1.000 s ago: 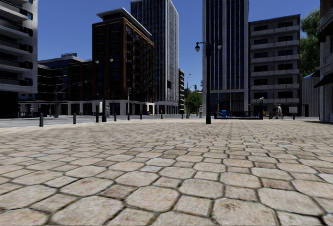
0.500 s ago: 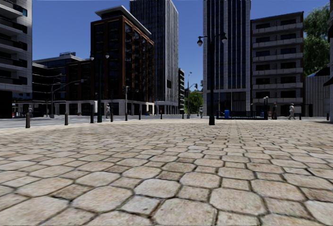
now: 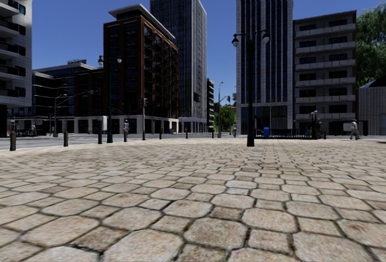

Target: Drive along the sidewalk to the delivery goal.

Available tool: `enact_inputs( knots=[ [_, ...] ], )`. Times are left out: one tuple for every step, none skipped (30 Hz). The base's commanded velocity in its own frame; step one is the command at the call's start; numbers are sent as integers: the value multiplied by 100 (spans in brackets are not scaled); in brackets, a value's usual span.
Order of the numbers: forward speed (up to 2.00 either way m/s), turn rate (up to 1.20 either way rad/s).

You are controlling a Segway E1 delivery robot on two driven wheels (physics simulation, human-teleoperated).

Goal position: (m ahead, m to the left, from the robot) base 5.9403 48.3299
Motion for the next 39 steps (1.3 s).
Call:
enact_inputs(
  knots=[
    [200, 0],
    [200, 0],
    [200, 0],
    [200, 0],
    [200, 0],
    [200, 0],
    [200, 0],
    [200, 0],
    [200, 0],
    [200, 0],
    [200, 0],
    [200, 0],
    [200, 0],
    [200, 2],
    [200, 2],
    [200, 6],
    [200, 11],
    [200, 16],
    [200, 22],
    [200, 34],
    [200, 34],
    [200, 37],
    [200, 34],
    [200, 32],
    [200, 26],
    [200, 6],
    [200, 6],
    [200, 0],
    [200, 0],
    [200, 0],
    [200, 0],
    [200, 0],
    [200, 0],
    [200, 0],
    [200, 0],
    [200, 0],
    [200, 0],
    [200, 0],
    [200, 0]
  ],
)
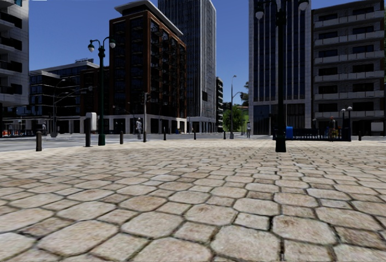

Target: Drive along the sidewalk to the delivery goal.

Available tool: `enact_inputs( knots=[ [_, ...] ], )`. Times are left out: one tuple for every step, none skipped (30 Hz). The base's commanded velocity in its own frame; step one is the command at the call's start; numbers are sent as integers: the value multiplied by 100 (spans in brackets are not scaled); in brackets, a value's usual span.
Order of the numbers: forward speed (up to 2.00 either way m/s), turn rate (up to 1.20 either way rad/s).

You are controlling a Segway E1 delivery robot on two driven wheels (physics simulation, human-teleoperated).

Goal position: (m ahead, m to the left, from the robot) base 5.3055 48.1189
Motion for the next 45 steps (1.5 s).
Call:
enact_inputs(
  knots=[
    [200, 0],
    [200, 0],
    [200, 0],
    [200, 0],
    [200, 0],
    [200, 0],
    [200, 0],
    [200, 0],
    [200, 0],
    [200, 0],
    [200, 0],
    [200, 0],
    [200, 0],
    [200, 0],
    [200, 0],
    [200, 0],
    [200, 0],
    [200, 0],
    [200, 0],
    [200, 0],
    [200, 0],
    [200, 0],
    [200, 0],
    [200, 0],
    [200, 0],
    [200, 0],
    [200, 0],
    [200, 0],
    [200, 0],
    [200, 0],
    [200, 0],
    [200, 0],
    [200, 0],
    [200, 0],
    [200, 0],
    [200, 0],
    [200, 0],
    [200, 0],
    [200, 0],
    [200, 0],
    [200, 0],
    [200, 0],
    [200, 0],
    [200, 0],
    [200, 0]
  ],
)
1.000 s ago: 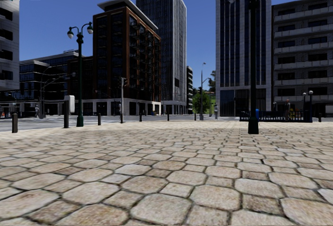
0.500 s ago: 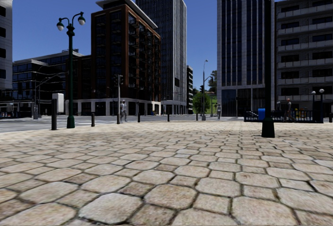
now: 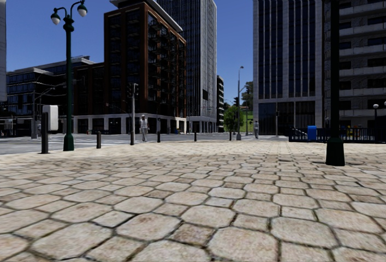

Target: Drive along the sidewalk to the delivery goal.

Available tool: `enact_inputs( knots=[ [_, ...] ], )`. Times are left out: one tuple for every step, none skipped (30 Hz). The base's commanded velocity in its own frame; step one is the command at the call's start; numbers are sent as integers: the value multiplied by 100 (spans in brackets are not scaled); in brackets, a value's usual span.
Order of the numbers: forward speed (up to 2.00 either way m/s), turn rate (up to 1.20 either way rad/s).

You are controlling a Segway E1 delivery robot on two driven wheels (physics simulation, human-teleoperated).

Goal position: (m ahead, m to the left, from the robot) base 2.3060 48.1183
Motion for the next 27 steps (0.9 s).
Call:
enact_inputs(
  knots=[
    [200, 0],
    [200, 0],
    [200, 0],
    [200, 0],
    [200, 0],
    [200, 0],
    [200, 0],
    [200, 0],
    [200, 0],
    [200, 0],
    [200, 0],
    [200, 0],
    [200, 0],
    [200, 0],
    [200, 0],
    [200, 0],
    [200, 0],
    [200, 0],
    [200, 0],
    [200, 0],
    [200, -9],
    [200, -20],
    [200, -28],
    [200, -31],
    [200, -32],
    [200, -32],
    [200, -32]
  ],
)
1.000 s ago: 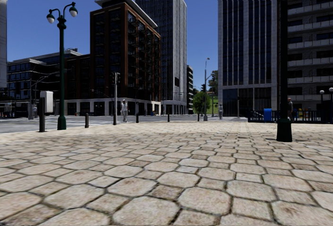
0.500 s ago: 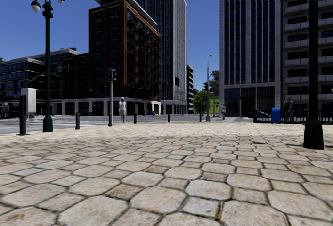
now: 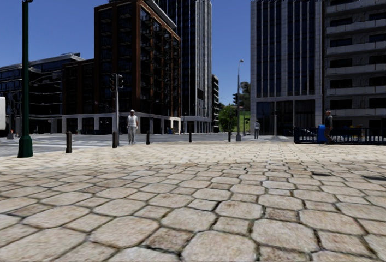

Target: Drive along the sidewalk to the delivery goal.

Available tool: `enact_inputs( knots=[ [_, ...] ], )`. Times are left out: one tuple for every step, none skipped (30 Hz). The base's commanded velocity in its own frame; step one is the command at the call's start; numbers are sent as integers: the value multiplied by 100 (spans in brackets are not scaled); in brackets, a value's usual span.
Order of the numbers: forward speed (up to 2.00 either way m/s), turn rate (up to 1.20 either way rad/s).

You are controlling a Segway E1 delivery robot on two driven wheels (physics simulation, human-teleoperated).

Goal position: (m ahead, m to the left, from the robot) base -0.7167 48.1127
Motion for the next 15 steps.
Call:
enact_inputs(
  knots=[
    [200, -32],
    [200, -33],
    [200, -33],
    [200, -33],
    [200, -33],
    [200, -33],
    [200, -33],
    [200, -33],
    [200, -33],
    [200, -33],
    [200, -33],
    [200, -33],
    [200, -33],
    [200, -33],
    [200, -33]
  ],
)
